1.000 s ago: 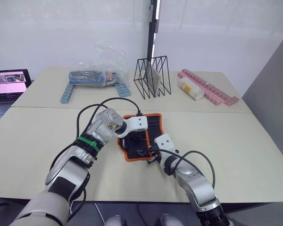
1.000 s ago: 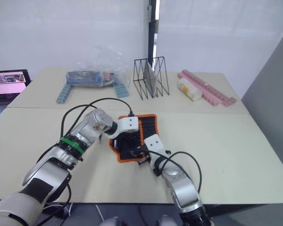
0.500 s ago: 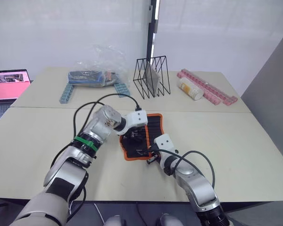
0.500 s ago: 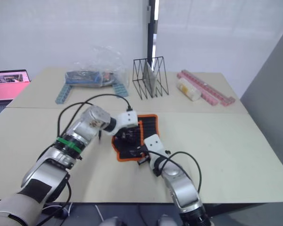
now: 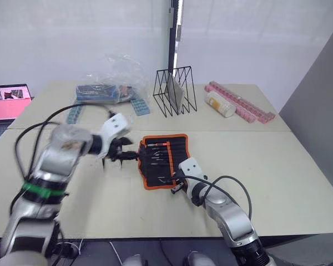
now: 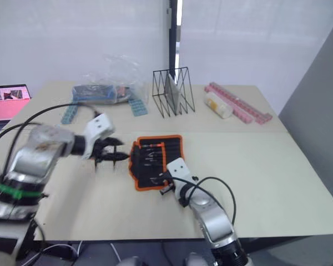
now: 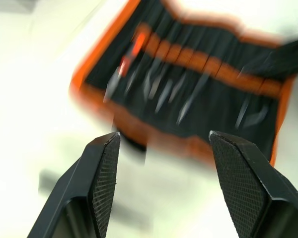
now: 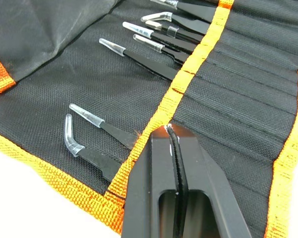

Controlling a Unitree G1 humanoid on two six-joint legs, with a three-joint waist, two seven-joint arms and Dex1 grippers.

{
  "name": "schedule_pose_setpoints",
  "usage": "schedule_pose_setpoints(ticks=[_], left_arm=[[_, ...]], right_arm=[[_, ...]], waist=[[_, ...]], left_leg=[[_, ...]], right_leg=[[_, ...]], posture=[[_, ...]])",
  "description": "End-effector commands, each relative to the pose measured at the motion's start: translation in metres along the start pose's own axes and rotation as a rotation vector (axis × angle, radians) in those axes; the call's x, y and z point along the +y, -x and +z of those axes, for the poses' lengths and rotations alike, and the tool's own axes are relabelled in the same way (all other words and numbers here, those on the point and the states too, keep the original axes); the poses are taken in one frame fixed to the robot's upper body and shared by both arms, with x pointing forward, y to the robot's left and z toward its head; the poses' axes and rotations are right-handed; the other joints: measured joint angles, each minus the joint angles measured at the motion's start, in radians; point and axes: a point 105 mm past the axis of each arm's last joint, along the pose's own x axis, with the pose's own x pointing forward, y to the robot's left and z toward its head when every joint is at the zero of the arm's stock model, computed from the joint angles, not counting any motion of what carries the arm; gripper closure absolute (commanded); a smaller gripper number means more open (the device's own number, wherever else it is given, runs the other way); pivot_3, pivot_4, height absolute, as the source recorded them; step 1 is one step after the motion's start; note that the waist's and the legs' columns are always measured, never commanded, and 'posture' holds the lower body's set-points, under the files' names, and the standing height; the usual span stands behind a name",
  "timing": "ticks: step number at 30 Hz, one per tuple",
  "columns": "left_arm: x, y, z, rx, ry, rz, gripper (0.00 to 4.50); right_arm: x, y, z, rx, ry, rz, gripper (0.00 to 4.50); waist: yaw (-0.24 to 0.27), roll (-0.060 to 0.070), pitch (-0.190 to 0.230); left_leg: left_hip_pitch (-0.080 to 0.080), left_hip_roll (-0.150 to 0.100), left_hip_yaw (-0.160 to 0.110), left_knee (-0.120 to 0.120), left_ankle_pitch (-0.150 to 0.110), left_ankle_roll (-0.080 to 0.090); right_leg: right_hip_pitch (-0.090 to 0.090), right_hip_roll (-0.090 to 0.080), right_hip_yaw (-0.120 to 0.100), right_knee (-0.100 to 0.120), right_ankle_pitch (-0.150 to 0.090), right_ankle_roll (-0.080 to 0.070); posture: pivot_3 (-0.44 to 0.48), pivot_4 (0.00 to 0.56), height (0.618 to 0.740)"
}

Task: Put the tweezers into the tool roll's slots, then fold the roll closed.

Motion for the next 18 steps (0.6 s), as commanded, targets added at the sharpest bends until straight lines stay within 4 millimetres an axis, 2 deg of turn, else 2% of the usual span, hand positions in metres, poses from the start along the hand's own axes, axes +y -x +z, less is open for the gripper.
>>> schedule_pose_setpoints(ticks=[1, 5, 10, 13, 15, 18], left_arm=[[-0.005, 0.032, -0.017, -0.035, 0.055, 0.158, 1.45], [-0.016, 0.049, -0.051, -0.004, 0.125, 0.316, 1.45], [-0.049, 0.068, -0.083, -0.030, 0.292, 0.493, 1.45], [-0.063, 0.074, -0.094, -0.074, 0.379, 0.634, 1.45], [-0.070, 0.077, -0.099, -0.122, 0.496, 0.737, 1.45], [-0.088, 0.075, -0.096, -0.187, 0.601, 0.797, 1.45]], right_arm=[[0.008, 0.001, -0.059, 0.237, -0.041, 0.051, 4.50], [0.006, 0.003, -0.060, 0.242, -0.024, 0.068, 4.50], [0.005, 0.004, -0.061, 0.251, 0.002, 0.092, 4.50], [0.005, 0.004, -0.061, 0.255, 0.016, 0.110, 4.50], [0.006, 0.003, -0.061, 0.256, 0.023, 0.121, 4.50], [0.007, 0.004, -0.060, 0.257, 0.032, 0.134, 4.50]], waist=[[-0.001, 0.001, 0.001], [0.013, -0.001, 0.001], [0.012, -0.002, 0.000], [0.014, -0.002, 0.000], [0.014, -0.002, 0.000], [0.013, -0.004, -0.001]], left_leg=[[0.001, 0.000, 0.000, -0.001, 0.000, 0.000], [0.002, 0.000, -0.002, -0.001, 0.000, -0.001], [0.006, -0.001, -0.004, -0.005, -0.001, -0.002], [0.007, 0.000, -0.005, -0.006, -0.003, -0.005], [0.006, 0.000, -0.005, -0.007, -0.003, -0.006], [0.005, 0.000, -0.005, -0.007, -0.005, -0.010]], right_leg=[[0.000, -0.001, 0.000, 0.000, 0.000, 0.000], [0.003, -0.006, 0.002, -0.001, 0.000, 0.000], [0.005, -0.018, 0.001, -0.005, 0.000, -0.001], [0.005, -0.018, 0.001, -0.006, 0.000, -0.001], [0.005, -0.019, 0.001, -0.006, 0.000, -0.001], [0.005, -0.019, 0.001, -0.008, 0.000, -0.001]], posture=[[0.000, 0.150, 0.737], [0.000, 0.150, 0.737], [0.000, 0.150, 0.737], [0.000, 0.150, 0.737], [0.000, 0.150, 0.737], [0.000, 0.150, 0.737]])
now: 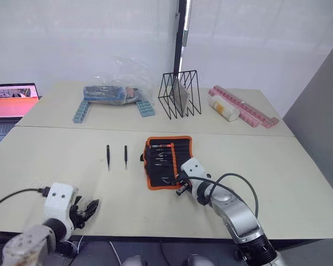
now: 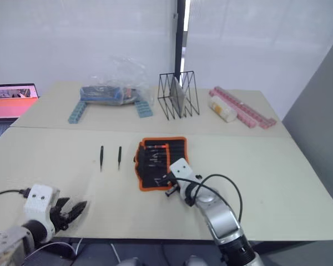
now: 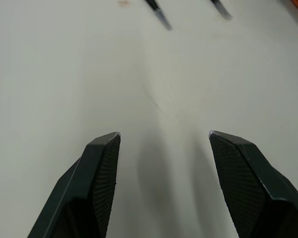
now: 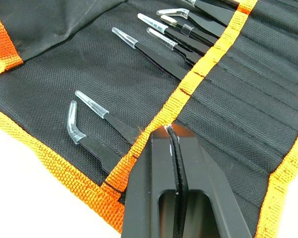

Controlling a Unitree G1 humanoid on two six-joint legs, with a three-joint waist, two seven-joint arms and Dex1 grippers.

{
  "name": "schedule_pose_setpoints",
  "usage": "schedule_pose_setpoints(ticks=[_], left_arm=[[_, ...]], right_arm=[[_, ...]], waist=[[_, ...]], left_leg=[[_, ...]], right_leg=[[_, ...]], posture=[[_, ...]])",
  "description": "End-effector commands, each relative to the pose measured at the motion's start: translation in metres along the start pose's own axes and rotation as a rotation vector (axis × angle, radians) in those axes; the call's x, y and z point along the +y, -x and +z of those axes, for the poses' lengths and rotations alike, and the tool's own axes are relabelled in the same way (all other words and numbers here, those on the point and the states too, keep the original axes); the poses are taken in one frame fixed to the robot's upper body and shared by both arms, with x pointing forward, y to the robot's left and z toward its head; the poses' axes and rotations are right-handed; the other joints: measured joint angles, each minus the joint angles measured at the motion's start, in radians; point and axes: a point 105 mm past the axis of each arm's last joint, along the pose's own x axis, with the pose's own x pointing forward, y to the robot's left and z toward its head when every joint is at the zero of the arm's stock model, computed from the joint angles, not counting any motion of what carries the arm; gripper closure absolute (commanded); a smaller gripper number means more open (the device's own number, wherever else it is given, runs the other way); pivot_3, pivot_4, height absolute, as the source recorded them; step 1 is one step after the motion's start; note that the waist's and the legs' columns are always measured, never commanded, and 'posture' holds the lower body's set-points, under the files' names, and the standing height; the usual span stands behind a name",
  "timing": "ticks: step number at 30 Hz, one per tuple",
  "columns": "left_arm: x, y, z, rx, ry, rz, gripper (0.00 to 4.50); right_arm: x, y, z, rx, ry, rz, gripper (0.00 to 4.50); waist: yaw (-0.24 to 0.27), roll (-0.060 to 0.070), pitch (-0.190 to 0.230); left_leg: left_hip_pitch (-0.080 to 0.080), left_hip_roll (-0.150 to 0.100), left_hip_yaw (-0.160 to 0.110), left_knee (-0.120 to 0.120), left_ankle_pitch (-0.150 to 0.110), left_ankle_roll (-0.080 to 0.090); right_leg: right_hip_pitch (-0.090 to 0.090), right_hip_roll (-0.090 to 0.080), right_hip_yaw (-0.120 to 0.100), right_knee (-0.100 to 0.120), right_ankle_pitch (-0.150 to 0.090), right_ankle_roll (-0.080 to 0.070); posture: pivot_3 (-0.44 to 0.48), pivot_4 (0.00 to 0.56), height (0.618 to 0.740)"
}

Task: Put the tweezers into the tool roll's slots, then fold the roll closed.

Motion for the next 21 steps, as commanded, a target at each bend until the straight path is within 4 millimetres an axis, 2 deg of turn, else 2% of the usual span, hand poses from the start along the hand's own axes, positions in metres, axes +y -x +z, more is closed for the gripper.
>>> schedule_pose_setpoints(ticks=[1, 8, 9, 12, 17, 21], left_arm=[[-0.011, 0.014, 0.012, -0.098, 0.044, 0.068, 1.45], [-0.021, 0.015, 0.006, -0.098, 0.037, 0.067, 1.45], [-0.021, 0.015, 0.006, -0.107, 0.037, 0.067, 0.96], [-0.023, 0.016, 0.008, -0.123, 0.035, 0.049, 0.07], [-0.023, 0.012, 0.008, -0.120, 0.001, 0.052, 0.02], [-0.013, -0.005, 0.008, -0.093, -0.045, 0.109, 0.02]], right_arm=[[0.020, -0.002, -0.053, 0.209, -0.046, 0.090, 4.50], [0.020, -0.002, -0.053, 0.212, -0.035, 0.102, 4.50], [0.020, -0.002, -0.053, 0.212, -0.035, 0.103, 4.50], [0.020, -0.001, -0.053, 0.212, -0.035, 0.104, 4.50], [0.021, -0.002, -0.052, 0.210, -0.037, 0.102, 4.50], [0.021, -0.002, -0.052, 0.208, -0.041, 0.099, 4.50]], waist=[[-0.002, 0.000, -0.001], [-0.027, 0.003, -0.002], [-0.028, 0.003, -0.002], [-0.029, 0.004, -0.002], [-0.029, 0.004, -0.002], [-0.026, 0.005, -0.001]], left_leg=[[-0.001, 0.000, 0.000, 0.000, 0.000, 0.000], [-0.003, 0.000, 0.005, -0.001, -0.001, 0.011], [-0.003, 0.000, 0.004, -0.001, -0.002, 0.012], [-0.003, 0.000, 0.004, -0.001, -0.003, 0.011], [-0.003, 0.001, 0.004, -0.001, -0.008, 0.003], [-0.003, 0.001, 0.004, -0.001, -0.008, 0.003]], right_leg=[[0.000, 0.000, 0.000, 0.000, 0.000, 0.000], [0.001, 0.000, 0.000, -0.009, 0.001, 0.001], [0.001, 0.000, 0.000, -0.010, 0.001, 0.001], [0.000, 0.000, 0.000, -0.010, 0.000, 0.001], [-0.001, -0.001, 0.000, -0.011, 0.000, 0.000], [-0.001, -0.001, -0.001, -0.012, 0.000, 0.000]], posture=[[0.000, 0.150, 0.737], [0.000, 0.150, 0.737], [0.000, 0.150, 0.737], [0.000, 0.150, 0.737], [0.000, 0.150, 0.737], [0.000, 0.150, 0.737]])
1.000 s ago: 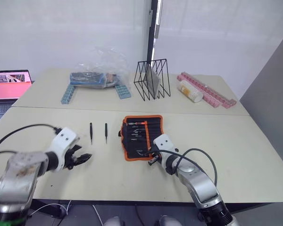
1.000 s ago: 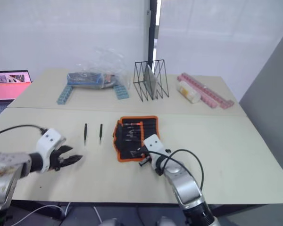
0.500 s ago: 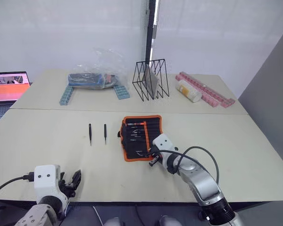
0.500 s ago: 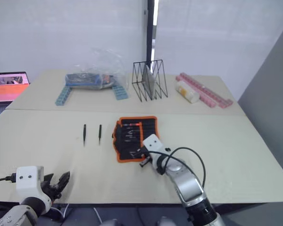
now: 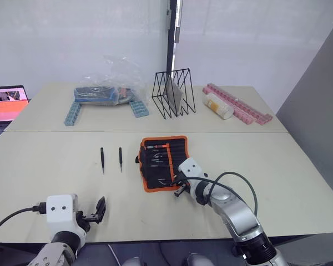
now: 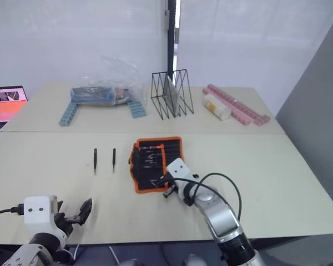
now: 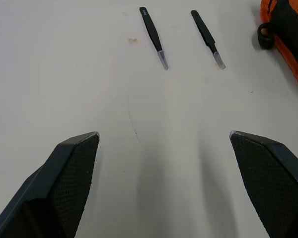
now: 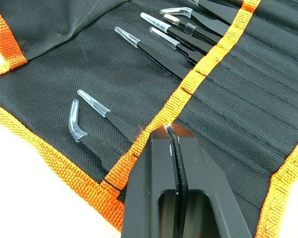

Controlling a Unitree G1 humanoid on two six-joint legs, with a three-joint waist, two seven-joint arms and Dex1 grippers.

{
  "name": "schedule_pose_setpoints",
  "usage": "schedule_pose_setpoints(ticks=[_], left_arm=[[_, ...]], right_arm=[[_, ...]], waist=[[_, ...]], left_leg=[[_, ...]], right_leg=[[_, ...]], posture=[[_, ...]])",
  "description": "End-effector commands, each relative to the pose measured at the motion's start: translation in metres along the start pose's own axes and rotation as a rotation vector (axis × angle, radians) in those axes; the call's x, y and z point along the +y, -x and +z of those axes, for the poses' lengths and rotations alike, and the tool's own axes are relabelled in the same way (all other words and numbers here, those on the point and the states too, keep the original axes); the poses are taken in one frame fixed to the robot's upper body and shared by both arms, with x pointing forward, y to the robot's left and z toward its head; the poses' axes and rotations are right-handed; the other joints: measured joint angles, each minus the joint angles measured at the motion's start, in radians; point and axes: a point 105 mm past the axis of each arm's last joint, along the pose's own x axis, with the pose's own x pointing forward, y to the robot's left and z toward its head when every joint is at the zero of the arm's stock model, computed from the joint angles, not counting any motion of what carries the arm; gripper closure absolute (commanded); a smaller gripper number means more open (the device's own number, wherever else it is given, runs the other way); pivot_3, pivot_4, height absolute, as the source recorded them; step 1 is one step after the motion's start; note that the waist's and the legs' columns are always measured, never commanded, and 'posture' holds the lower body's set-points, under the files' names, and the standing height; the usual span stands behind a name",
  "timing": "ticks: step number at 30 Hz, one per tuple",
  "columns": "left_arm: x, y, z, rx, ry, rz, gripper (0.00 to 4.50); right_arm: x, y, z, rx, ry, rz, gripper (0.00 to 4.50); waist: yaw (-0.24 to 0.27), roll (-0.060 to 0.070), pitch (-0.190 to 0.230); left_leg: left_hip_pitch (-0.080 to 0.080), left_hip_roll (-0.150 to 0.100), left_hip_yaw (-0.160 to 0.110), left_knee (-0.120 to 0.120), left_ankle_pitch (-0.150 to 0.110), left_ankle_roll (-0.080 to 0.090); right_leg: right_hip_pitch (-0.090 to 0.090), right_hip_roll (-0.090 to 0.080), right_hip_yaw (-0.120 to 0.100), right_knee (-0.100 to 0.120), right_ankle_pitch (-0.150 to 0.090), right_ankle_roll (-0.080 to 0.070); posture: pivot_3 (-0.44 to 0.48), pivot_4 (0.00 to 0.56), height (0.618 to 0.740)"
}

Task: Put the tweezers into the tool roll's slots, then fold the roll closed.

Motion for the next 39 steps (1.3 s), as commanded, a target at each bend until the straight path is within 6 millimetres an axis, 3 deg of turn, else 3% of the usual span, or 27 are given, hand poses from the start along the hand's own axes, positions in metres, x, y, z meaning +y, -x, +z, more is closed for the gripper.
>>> schedule_pose_setpoints(ticks=[1, 6, 15, 22, 28, 29, 39], left_arm=[[0.007, -0.014, 0.007, -0.017, -0.042, 0.051, 0.02], [0.012, -0.043, 0.012, -0.014, -0.046, 0.081, 0.02], [0.005, -0.087, 0.000, 0.014, -0.034, 0.068, 0.02], [0.002, -0.123, 0.005, 0.023, -0.028, 0.081, 0.02], [-0.005, -0.136, 0.008, 0.022, -0.011, 0.059, 0.02], [-0.007, -0.137, 0.008, 0.024, -0.009, 0.049, 0.56], [-0.013, -0.148, 0.011, 0.010, -0.010, -0.001, 3.76]], right_arm=[[0.016, -0.002, -0.055, 0.211, -0.066, 0.053, 4.50], [0.017, -0.003, -0.054, 0.211, -0.068, 0.051, 4.50], [0.015, -0.005, -0.051, 0.203, -0.069, 0.044, 4.50], [0.016, -0.006, -0.049, 0.200, -0.070, 0.044, 4.50], [0.016, -0.006, -0.049, 0.200, -0.073, 0.042, 4.50], [0.016, -0.006, -0.049, 0.200, -0.073, 0.041, 4.50], [0.013, -0.006, -0.049, 0.198, -0.074, 0.029, 4.50]], waist=[[0.002, 0.000, 0.000], [0.005, 0.000, 0.000], [0.005, 0.001, 0.000], [0.022, 0.003, 0.000], [0.023, 0.004, -0.001], [0.023, 0.004, -0.001], [0.022, 0.005, -0.002]], left_leg=[[0.000, 0.000, 0.000, 0.000, 0.000, 0.000], [0.000, 0.000, -0.001, 0.000, 0.001, -0.001], [0.001, 0.000, -0.001, 0.000, 0.001, -0.002], [0.001, 0.000, -0.001, 0.000, 0.002, -0.004], [0.002, 0.000, -0.001, 0.000, 0.002, -0.005], [0.002, 0.000, -0.001, 0.000, 0.002, -0.005], [0.002, 0.000, -0.001, -0.001, 0.002, -0.005]], right_leg=[[0.000, 0.000, 0.000, 0.000, 0.000, 0.000], [0.000, 0.000, -0.001, 0.000, 0.000, 0.001], [-0.001, -0.001, -0.002, 0.002, 0.001, 0.001], [-0.001, -0.002, -0.003, 0.002, 0.001, 0.000], [0.000, -0.002, -0.003, 0.002, 0.001, 0.000], [-0.001, -0.002, -0.003, 0.002, 0.001, 0.000], [-0.001, -0.002, -0.003, 0.002, 0.001, 0.000]], posture=[[0.000, 0.150, 0.737], [0.000, 0.150, 0.737], [0.000, 0.150, 0.737], [0.000, 0.150, 0.737], [0.000, 0.150, 0.737], [0.000, 0.150, 0.737], [0.000, 0.150, 0.737]])
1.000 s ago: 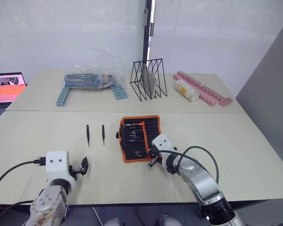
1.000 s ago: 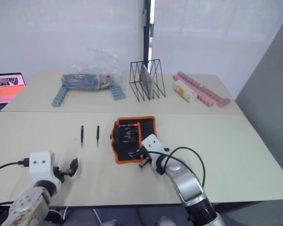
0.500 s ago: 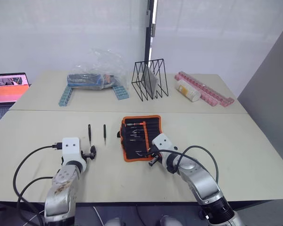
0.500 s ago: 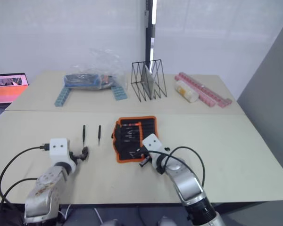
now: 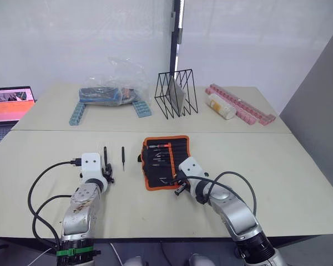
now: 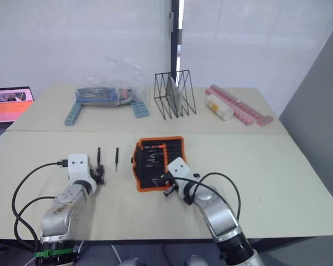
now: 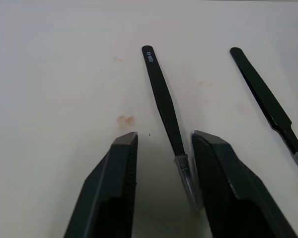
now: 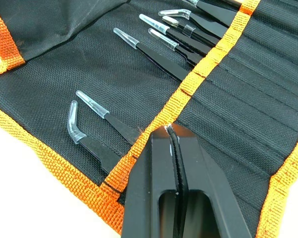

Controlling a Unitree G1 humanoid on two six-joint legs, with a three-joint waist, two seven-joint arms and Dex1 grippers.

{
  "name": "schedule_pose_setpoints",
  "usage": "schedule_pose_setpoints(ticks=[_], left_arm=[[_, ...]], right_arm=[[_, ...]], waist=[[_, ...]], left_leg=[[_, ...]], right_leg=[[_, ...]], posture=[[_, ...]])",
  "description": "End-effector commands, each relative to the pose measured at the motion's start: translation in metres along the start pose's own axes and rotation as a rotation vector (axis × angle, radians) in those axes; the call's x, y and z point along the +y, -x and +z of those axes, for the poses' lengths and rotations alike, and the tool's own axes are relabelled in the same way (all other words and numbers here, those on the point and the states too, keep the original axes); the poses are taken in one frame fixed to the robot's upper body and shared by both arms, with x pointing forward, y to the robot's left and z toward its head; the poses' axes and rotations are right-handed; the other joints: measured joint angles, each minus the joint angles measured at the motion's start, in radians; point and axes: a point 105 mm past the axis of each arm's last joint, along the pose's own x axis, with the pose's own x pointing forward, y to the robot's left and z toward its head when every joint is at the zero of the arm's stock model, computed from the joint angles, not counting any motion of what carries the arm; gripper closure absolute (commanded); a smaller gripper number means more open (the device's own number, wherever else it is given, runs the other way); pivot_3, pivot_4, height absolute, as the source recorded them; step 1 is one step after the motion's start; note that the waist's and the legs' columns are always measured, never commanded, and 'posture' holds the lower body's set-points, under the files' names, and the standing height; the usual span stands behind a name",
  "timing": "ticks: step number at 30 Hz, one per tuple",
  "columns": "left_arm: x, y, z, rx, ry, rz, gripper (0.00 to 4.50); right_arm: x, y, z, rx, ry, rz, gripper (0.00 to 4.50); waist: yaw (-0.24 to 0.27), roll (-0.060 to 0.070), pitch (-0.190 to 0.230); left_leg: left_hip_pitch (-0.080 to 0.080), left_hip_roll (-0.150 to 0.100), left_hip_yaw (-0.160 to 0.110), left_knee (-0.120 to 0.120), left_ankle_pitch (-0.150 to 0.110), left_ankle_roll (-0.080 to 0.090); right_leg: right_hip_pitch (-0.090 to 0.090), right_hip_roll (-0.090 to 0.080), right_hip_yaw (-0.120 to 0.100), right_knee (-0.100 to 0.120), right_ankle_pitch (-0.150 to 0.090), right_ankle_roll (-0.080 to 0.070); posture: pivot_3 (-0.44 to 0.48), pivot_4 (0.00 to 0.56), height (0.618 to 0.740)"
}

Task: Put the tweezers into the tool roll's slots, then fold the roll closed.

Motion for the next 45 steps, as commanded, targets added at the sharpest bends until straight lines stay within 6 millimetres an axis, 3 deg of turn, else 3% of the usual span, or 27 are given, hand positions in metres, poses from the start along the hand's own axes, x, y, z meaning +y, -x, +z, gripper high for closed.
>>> schedule_pose_setpoints(ticks=[1, 3, 8, 14, 17, 19, 24, 29, 33, 35, 39, 45], left_arm=[[-0.002, -0.008, -0.010, 0.046, 0.011, -0.023, 4.08], [0.000, -0.010, -0.008, 0.040, 0.015, -0.022, 4.47], [0.009, -0.010, 0.001, -0.001, 0.027, -0.004, 4.47], [0.022, 0.004, 0.055, -0.203, -0.081, -0.074, 4.47], [0.010, 0.012, 0.086, -0.297, -0.147, -0.217, 4.47], [-0.008, 0.017, 0.108, -0.356, -0.193, -0.355, 4.47], [-0.058, 0.018, 0.135, -0.376, -0.275, -0.669, 4.47], [-0.111, 0.016, 0.131, -0.319, -0.378, -0.915, 4.47], [-0.132, 0.018, 0.111, -0.237, -0.456, -1.036, 4.47], [-0.132, 0.020, 0.101, -0.201, -0.510, -1.069, 4.47], [-0.109, 0.023, 0.075, -0.056, -0.650, -1.092, 4.47], [-0.096, 0.030, 0.072, 0.007, -0.747, -1.116, 4.47]], right_arm=[[0.016, -0.003, -0.049, 0.194, -0.071, 0.054, 4.50], [0.015, -0.004, -0.049, 0.194, -0.072, 0.051, 4.50], [0.014, -0.004, -0.049, 0.194, -0.073, 0.047, 4.50], [0.014, -0.004, -0.050, 0.194, -0.073, 0.046, 4.50], [0.014, -0.004, -0.049, 0.194, -0.072, 0.048, 4.50], [0.015, -0.005, -0.049, 0.194, -0.072, 0.049, 4.50], [0.016, -0.008, -0.048, 0.190, -0.071, 0.049, 4.50], [0.014, -0.008, -0.047, 0.186, -0.075, 0.035, 4.50], [0.013, -0.007, -0.047, 0.183, -0.083, 0.020, 4.50], [0.013, -0.006, -0.047, 0.182, -0.086, 0.013, 4.50], [0.012, -0.004, -0.048, 0.182, -0.097, -0.004, 4.50], [0.012, -0.003, -0.048, 0.180, -0.106, -0.014, 4.50]], waist=[[0.001, 0.001, 0.000], [0.002, 0.001, -0.001], [0.001, 0.001, -0.001], [-0.005, -0.006, 0.000], [-0.004, -0.007, 0.001], [-0.001, -0.008, 0.002], [-0.005, -0.009, 0.002], [-0.018, -0.008, 0.002], [-0.025, -0.007, 0.003], [-0.026, -0.006, 0.004], [-0.026, -0.004, 0.005], [-0.015, -0.004, 0.006]], left_leg=[[0.000, 0.000, 0.000, 0.000, 0.000, 0.000], [0.000, 0.000, 0.000, 0.000, 0.000, 0.000], [0.000, 0.000, 0.000, -0.002, 0.001, -0.001], [-0.002, -0.001, 0.001, -0.014, 0.005, -0.008], [-0.003, 0.000, 0.001, -0.014, 0.006, -0.009], [-0.003, 0.000, 0.001, -0.014, 0.006, -0.009], [-0.004, 0.000, 0.002, -0.014, 0.006, -0.009], [-0.004, 0.000, 0.002, -0.015, 0.012, 0.002], [-0.005, 0.000, 0.002, -0.015, 0.012, 0.002], [-0.005, 0.000, 0.002, -0.015, 0.012, 0.003], [-0.005, 0.000, 0.002, -0.015, 0.012, 0.003], [-0.006, 0.000, 0.002, -0.015, 0.012, 0.004]], right_leg=[[0.000, 0.000, 0.000, 0.000, 0.000, 0.000], [0.000, 0.000, 0.000, 0.000, 0.000, 0.000], [0.000, -0.001, 0.000, -0.001, 0.000, 0.000], [-0.007, -0.001, -0.002, -0.002, 0.001, -0.003], [-0.012, -0.001, -0.003, 0.002, 0.002, -0.005], [-0.013, -0.002, -0.003, 0.001, 0.002, -0.005], [-0.012, -0.002, -0.003, -0.001, 0.002, -0.005], [-0.012, -0.001, -0.003, 0.000, 0.002, -0.005], [-0.013, -0.001, -0.003, 0.000, 0.002, -0.004], [-0.013, 0.000, -0.003, 0.001, 0.002, -0.005], [-0.013, 0.001, -0.003, 0.001, 0.002, -0.005], [-0.014, 0.000, -0.003, 0.000, 0.002, -0.005]], posture=[[0.000, 0.150, 0.737], [0.000, 0.150, 0.737], [0.000, 0.150, 0.737], [0.000, 0.150, 0.737], [0.000, 0.150, 0.737], [0.000, 0.150, 0.737], [0.000, 0.150, 0.737], [0.000, 0.150, 0.737], [0.000, 0.150, 0.737], [0.000, 0.150, 0.737], [0.000, 0.150, 0.737], [0.000, 0.150, 0.737]])
